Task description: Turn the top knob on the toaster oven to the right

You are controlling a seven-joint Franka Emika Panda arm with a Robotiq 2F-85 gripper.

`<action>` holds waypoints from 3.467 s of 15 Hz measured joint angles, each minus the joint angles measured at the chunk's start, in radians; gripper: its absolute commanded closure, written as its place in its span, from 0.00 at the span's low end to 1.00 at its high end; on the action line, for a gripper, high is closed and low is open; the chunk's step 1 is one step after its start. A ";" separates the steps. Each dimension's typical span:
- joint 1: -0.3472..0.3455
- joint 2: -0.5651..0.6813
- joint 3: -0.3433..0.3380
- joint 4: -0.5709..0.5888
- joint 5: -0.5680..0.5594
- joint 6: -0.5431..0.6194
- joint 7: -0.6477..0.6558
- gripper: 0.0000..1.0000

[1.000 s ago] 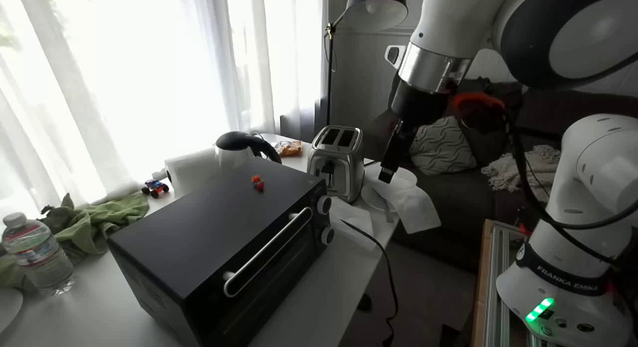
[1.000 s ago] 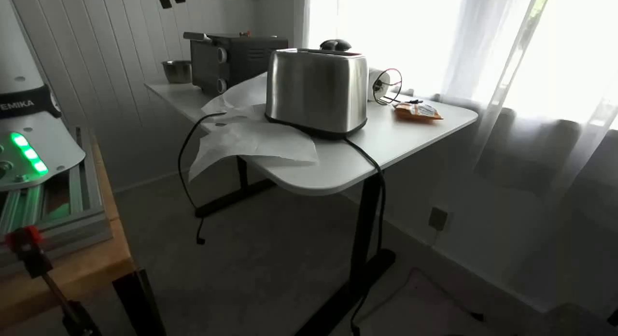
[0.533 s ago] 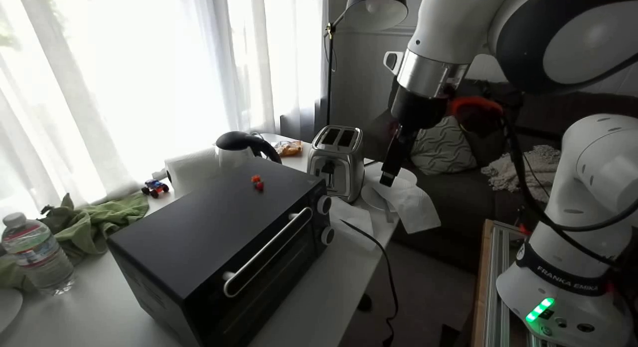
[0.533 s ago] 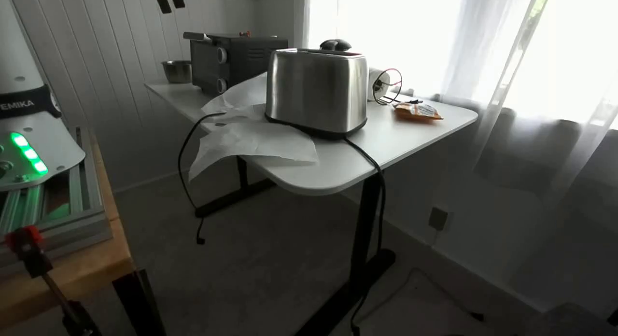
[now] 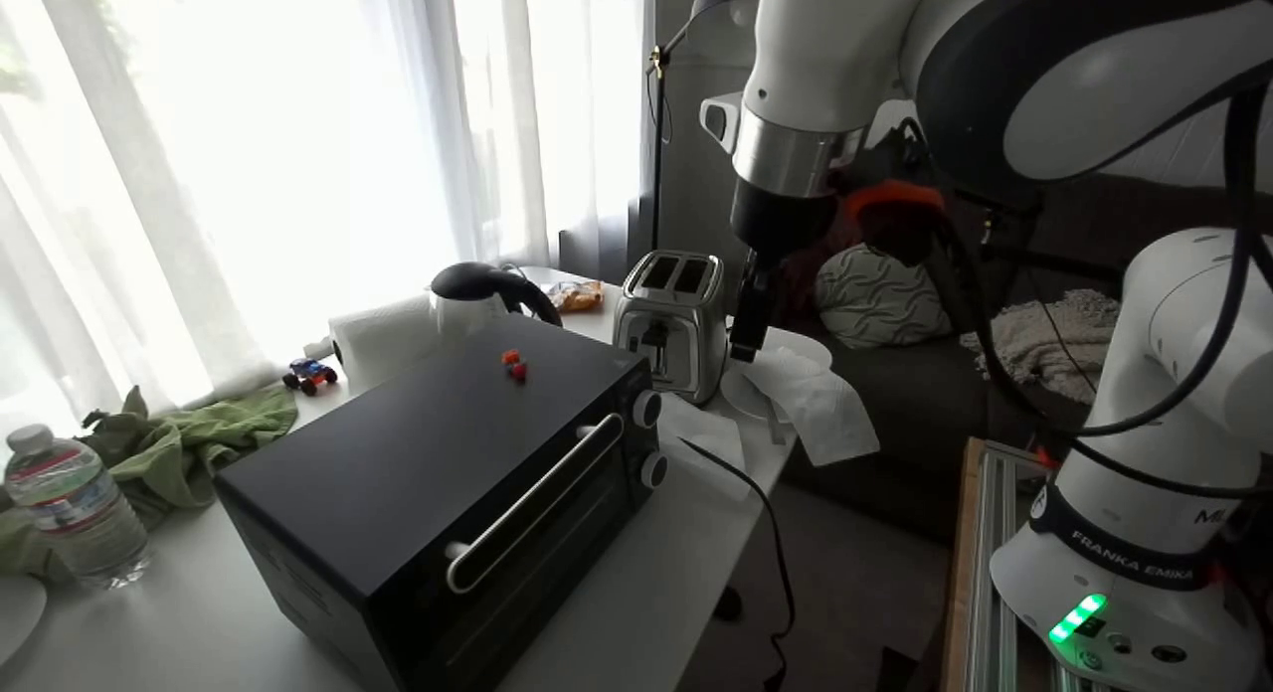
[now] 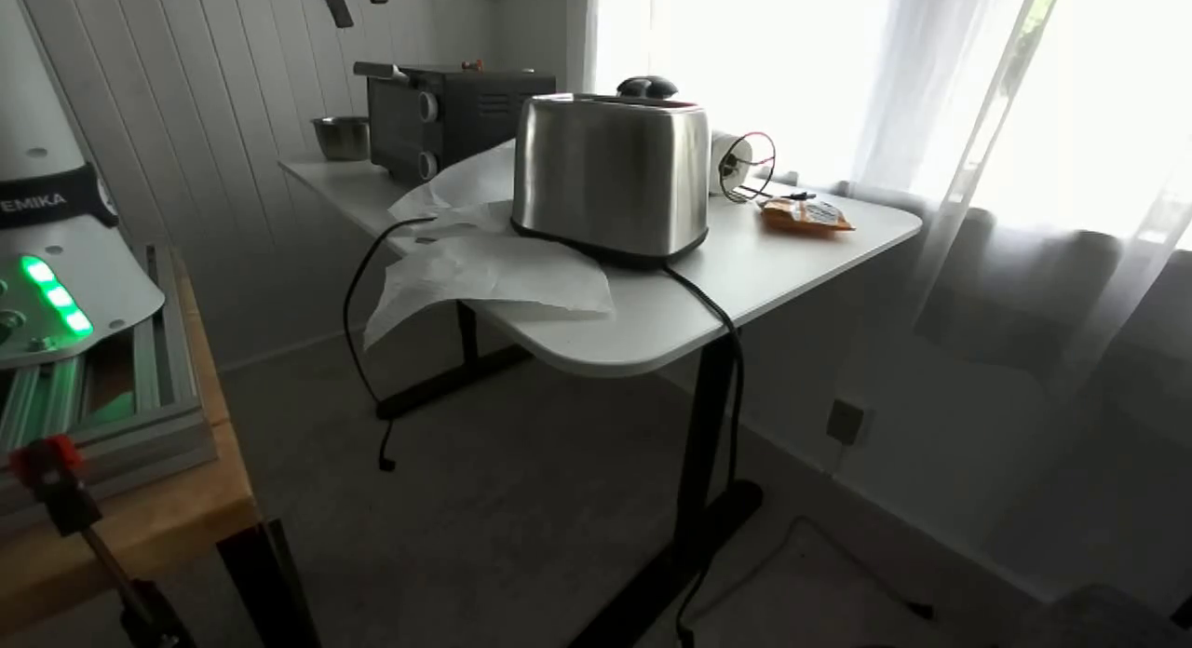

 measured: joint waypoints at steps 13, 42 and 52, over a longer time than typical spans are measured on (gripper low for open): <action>0.002 0.094 -0.004 0.047 0.000 0.000 -0.005 0.00; -0.007 0.410 0.007 0.028 -0.296 0.378 0.203 0.44; -0.023 0.426 0.010 0.031 -0.393 0.443 0.291 0.74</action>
